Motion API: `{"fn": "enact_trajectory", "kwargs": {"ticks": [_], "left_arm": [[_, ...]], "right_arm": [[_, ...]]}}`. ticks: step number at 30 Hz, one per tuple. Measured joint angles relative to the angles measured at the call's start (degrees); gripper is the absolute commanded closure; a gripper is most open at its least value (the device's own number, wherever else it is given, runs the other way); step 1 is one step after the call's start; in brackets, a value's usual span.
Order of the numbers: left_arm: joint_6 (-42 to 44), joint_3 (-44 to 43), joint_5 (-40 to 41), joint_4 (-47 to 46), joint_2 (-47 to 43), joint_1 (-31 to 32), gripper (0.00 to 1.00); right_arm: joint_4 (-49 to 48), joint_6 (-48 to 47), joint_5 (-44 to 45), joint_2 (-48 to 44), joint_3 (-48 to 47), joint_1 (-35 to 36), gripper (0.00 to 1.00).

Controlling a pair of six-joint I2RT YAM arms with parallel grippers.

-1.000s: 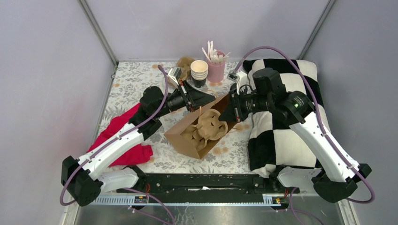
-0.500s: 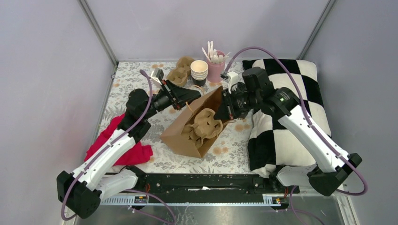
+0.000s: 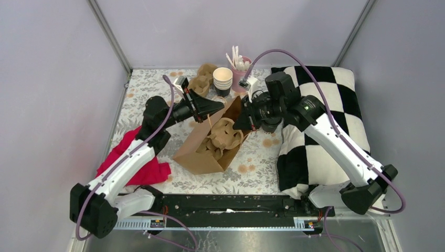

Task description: Pack the takeout coffee

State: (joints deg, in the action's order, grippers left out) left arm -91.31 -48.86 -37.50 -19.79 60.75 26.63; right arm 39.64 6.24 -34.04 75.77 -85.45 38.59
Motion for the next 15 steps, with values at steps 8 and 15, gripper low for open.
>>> {"fn": "enact_trajectory", "kwargs": {"ticks": [8,15], "left_arm": [[-7.93,0.04,-6.14,-11.52,6.27,0.33,1.0],[-14.38,-1.92,-9.79,-23.08,10.91,3.06,1.0]], "right_arm": [[6.69,-4.94,-1.05,6.4,-8.74,0.09,1.0],[14.97,-6.43,5.05,5.55,-18.18,1.05,1.0]]}}
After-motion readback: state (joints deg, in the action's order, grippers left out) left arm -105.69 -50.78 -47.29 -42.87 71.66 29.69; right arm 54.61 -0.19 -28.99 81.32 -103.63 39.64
